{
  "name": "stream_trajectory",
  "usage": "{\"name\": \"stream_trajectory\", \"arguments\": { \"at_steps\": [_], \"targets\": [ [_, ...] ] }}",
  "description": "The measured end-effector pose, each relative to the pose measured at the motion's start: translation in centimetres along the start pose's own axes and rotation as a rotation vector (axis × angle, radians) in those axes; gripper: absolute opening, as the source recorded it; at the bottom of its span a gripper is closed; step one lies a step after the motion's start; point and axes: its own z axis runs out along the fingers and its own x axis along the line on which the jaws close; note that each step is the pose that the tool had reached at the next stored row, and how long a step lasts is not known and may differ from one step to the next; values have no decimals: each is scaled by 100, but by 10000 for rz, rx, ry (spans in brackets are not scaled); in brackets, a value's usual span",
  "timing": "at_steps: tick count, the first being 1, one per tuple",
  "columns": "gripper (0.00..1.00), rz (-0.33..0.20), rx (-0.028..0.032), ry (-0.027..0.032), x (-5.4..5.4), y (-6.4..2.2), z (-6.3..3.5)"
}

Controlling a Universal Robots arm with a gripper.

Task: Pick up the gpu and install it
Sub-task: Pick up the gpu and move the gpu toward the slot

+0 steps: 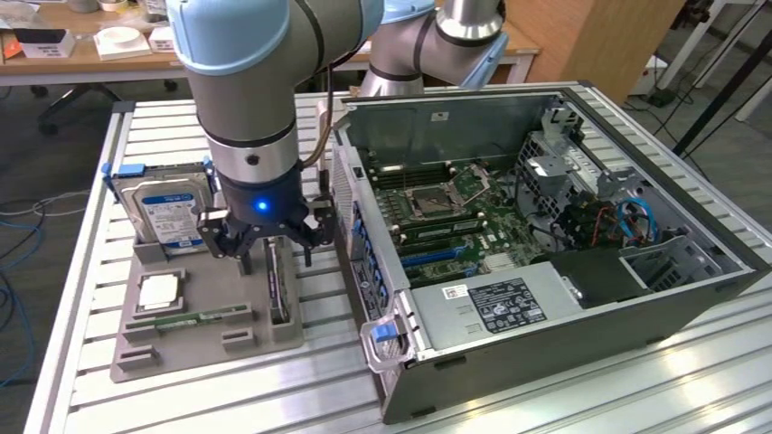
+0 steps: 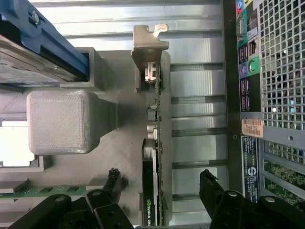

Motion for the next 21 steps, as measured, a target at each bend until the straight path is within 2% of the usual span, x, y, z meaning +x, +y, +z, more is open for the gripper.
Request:
{"name": "stream_trajectory", "arguments": {
  "at_steps": [16, 19, 20, 21],
  "targets": [
    [76, 0, -1, 0, 5, -1, 50],
    [78, 0, -1, 0, 5, -2, 50],
    [83, 0, -1, 1, 5, -1, 50],
    [83, 0, -1, 1, 5, -1, 50]
  ]
}}
